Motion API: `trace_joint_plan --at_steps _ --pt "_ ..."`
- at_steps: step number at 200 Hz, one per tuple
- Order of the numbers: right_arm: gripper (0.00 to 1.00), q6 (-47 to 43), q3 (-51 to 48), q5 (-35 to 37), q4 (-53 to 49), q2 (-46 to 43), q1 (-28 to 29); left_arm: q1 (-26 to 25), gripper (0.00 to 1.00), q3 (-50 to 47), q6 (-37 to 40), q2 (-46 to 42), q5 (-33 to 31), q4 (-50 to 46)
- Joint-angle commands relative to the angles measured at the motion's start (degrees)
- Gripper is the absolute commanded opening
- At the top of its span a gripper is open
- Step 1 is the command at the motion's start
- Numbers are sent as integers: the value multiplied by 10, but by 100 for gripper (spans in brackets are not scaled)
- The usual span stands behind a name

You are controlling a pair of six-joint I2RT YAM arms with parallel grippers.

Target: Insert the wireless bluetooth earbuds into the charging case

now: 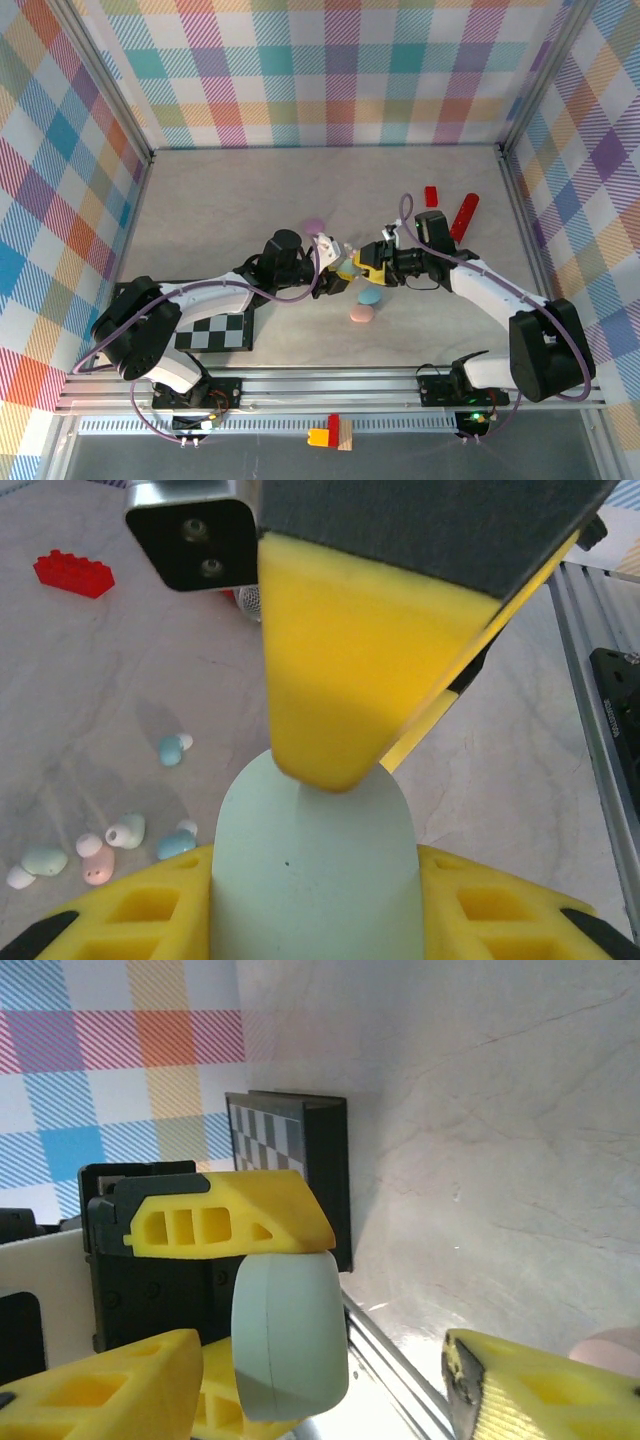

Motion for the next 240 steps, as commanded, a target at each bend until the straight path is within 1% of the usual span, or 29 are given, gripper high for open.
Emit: trace_joint_plan --at_steps 1,29,65,97,109,116,127,141,149,166,190,215,240 --pt "57 27 -6 -36 43 0 4 4 40 17 14 -7 27 -9" --pt "43 29 -3 -38 40 6 4 4 40 21 13 -5 28 -3" --pt "37 39 1 -38 55 14 4 4 40 30 8 6 47 0" --pt "25 50 6 -41 60 13 4 4 40 37 4 13 46 6" --pt "21 54 8 -39 58 8 4 4 42 34 -1 14 43 15" --pt "20 58 9 -36 60 3 3 5 48 32 -8 14 40 28" --pt "20 63 12 -34 60 -5 -1 7 57 27 -28 14 35 54" --pt "19 83 14 -34 78 -18 -12 14 71 17 -68 18 34 119" --pt "19 107 14 -34 103 -23 -21 20 75 12 -98 21 35 166" --pt "18 174 14 -39 178 -34 -33 29 77 6 -150 31 37 252" --pt "18 246 27 -55 255 -38 -40 34 78 6 -191 51 37 345" --pt "17 305 46 -64 287 -42 -47 37 79 13 -185 82 44 426" --pt "17 341 60 -60 309 -53 -50 40 79 38 -186 98 58 449"
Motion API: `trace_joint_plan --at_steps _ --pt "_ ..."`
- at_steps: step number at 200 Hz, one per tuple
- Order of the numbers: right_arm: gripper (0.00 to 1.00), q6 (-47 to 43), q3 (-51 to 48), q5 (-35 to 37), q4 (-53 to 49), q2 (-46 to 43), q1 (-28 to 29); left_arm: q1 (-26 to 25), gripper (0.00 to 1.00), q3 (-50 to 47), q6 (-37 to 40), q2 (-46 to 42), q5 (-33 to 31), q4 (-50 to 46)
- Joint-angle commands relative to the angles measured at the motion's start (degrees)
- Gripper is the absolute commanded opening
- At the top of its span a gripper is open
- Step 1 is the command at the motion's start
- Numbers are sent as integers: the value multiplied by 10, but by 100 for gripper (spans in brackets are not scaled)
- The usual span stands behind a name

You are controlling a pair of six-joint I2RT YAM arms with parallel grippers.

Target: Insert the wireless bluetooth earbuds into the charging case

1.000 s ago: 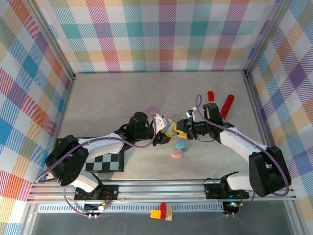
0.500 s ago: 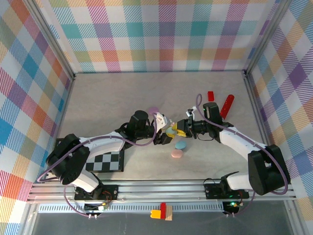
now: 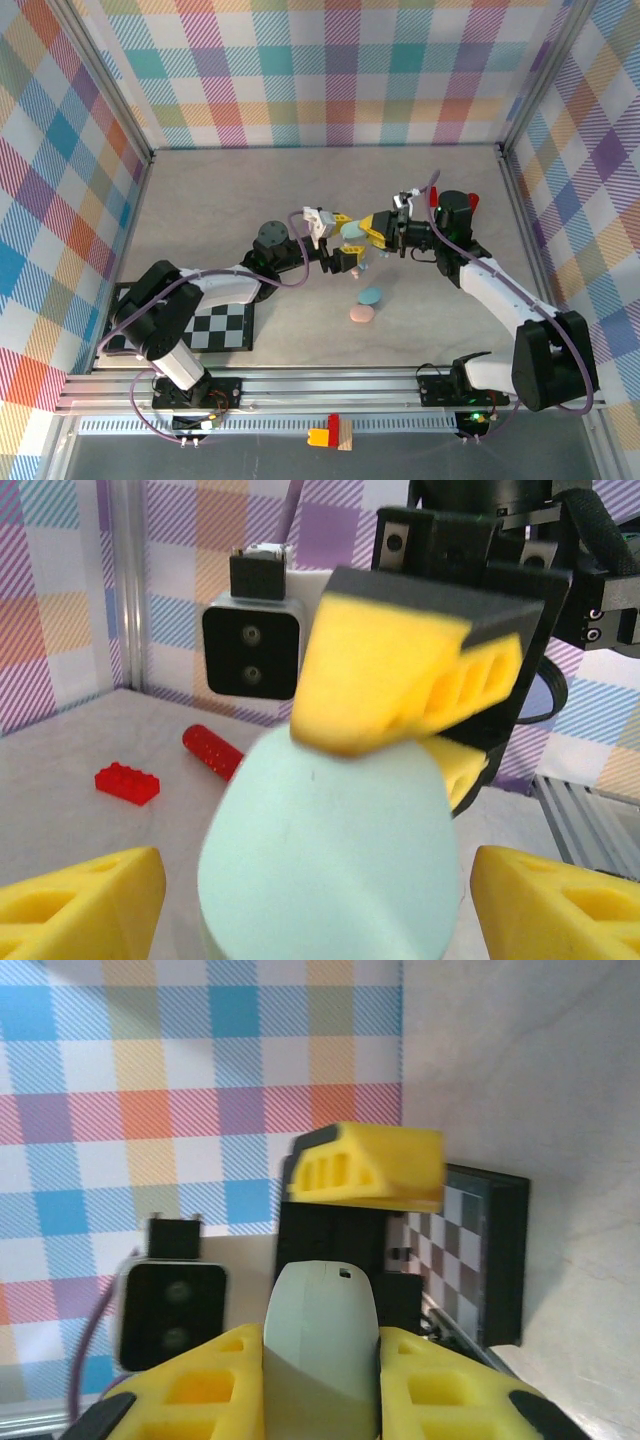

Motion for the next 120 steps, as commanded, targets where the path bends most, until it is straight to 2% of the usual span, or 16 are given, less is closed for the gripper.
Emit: trace_joint_plan --at_steps 1,31,120 --pt "17 69 27 -16 66 -22 -6 6 79 24 -15 14 27 96" --pt "16 119 19 -23 108 -23 -9 14 77 47 -57 40 52 160" --pt "12 224 -22 -4 234 -31 -18 20 64 70 -77 38 80 160"
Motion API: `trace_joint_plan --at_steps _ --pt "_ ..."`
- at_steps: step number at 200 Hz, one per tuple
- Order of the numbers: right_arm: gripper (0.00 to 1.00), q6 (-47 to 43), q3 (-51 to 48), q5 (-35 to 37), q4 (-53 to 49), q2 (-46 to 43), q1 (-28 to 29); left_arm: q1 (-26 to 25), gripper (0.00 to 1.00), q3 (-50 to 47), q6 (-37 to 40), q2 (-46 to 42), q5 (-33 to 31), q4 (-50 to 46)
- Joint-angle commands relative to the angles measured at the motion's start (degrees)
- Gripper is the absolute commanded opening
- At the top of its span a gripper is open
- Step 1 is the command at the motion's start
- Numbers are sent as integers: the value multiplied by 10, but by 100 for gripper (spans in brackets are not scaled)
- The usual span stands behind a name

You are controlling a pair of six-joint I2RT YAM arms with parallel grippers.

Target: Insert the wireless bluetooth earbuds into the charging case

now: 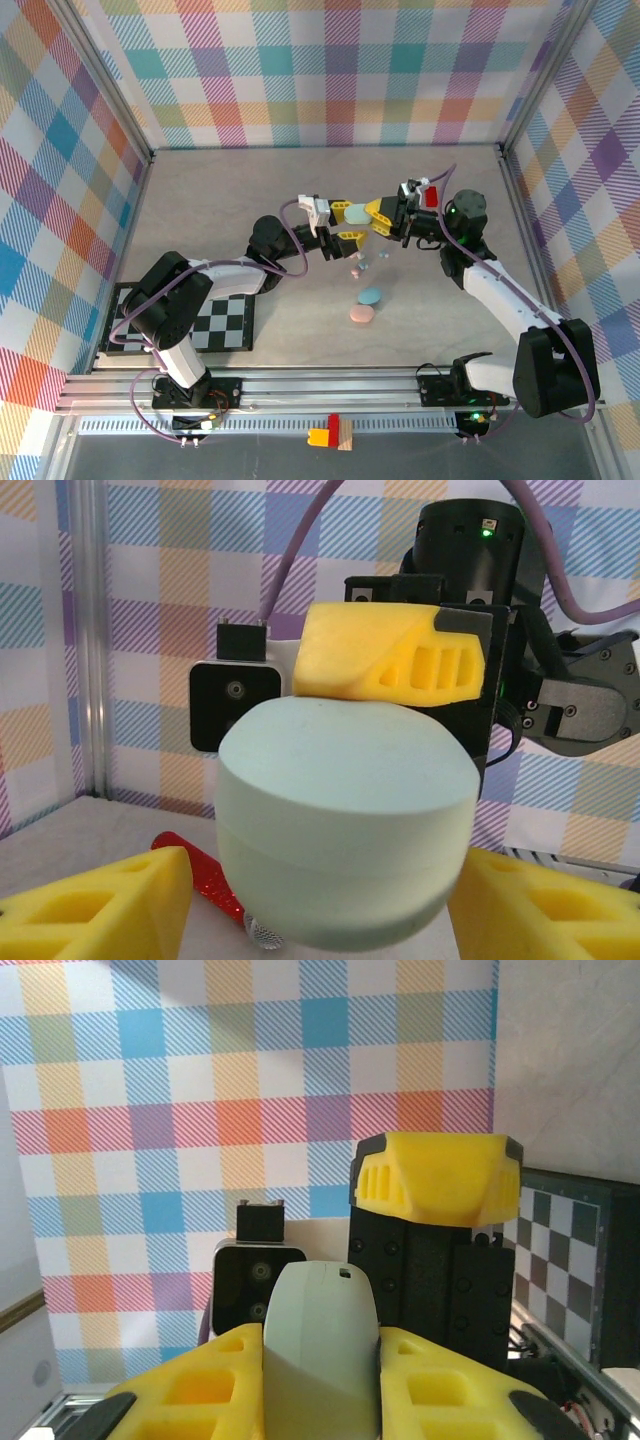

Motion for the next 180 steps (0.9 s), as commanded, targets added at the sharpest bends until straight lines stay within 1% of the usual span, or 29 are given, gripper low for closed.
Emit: trace_joint_plan --at_steps 1,53,84,118,148,180 --pt "12 43 -14 3 70 -14 -5 6 64 23 -13 -1 24 33" --pt "12 50 -23 8 68 -18 -5 5 59 41 -19 2 27 34" --pt "11 60 -27 11 79 -18 -5 5 54 43 -18 6 34 34" --pt "11 64 -28 10 73 -22 -5 5 54 46 -16 13 49 35" --pt "11 60 -28 10 65 -24 -5 5 54 46 -12 12 51 34" --pt "11 54 -29 10 54 -27 -5 6 49 50 -14 12 55 34"
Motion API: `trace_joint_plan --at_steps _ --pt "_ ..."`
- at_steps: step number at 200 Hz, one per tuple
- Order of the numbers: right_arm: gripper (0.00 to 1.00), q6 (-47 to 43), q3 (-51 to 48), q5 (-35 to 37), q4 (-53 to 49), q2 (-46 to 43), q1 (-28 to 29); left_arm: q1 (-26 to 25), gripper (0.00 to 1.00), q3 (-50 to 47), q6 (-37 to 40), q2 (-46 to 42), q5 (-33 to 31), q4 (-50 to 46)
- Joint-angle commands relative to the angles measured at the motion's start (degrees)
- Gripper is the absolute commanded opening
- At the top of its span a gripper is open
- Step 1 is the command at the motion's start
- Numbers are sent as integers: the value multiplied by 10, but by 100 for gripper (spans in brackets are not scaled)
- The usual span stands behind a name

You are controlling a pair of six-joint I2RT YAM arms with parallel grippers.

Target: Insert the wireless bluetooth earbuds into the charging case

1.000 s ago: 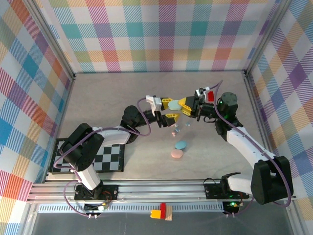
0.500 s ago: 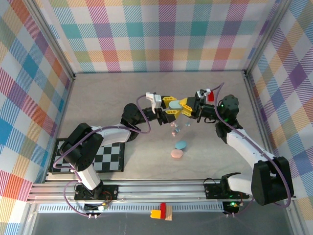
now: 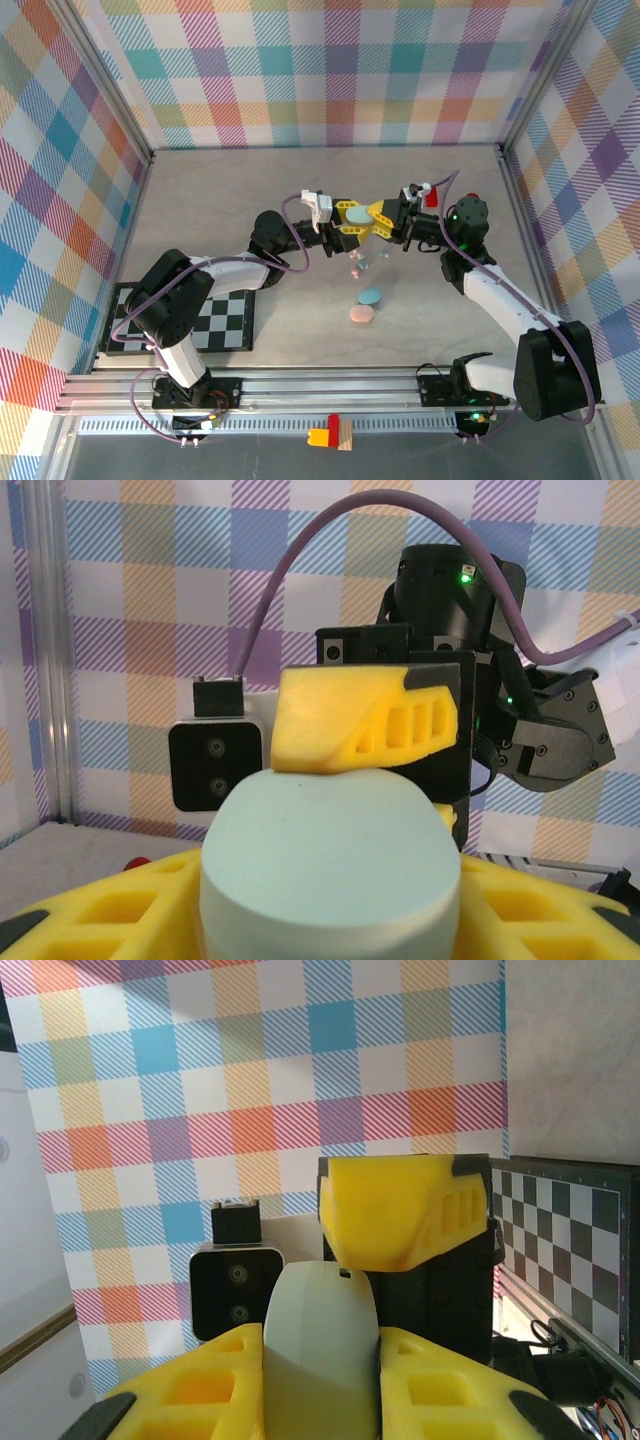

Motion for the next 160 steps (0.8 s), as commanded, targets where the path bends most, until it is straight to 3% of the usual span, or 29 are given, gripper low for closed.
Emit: trace_joint_plan --at_steps 1,36,160 --pt "11 -3 -3 1 12 -16 -2 5 49 18 -1 2 17 32" --pt "11 -10 -3 -1 3 -15 -2 5 42 18 -7 2 22 32" --pt "10 -34 -2 1 -33 -19 -2 5 45 25 -19 1 31 32"
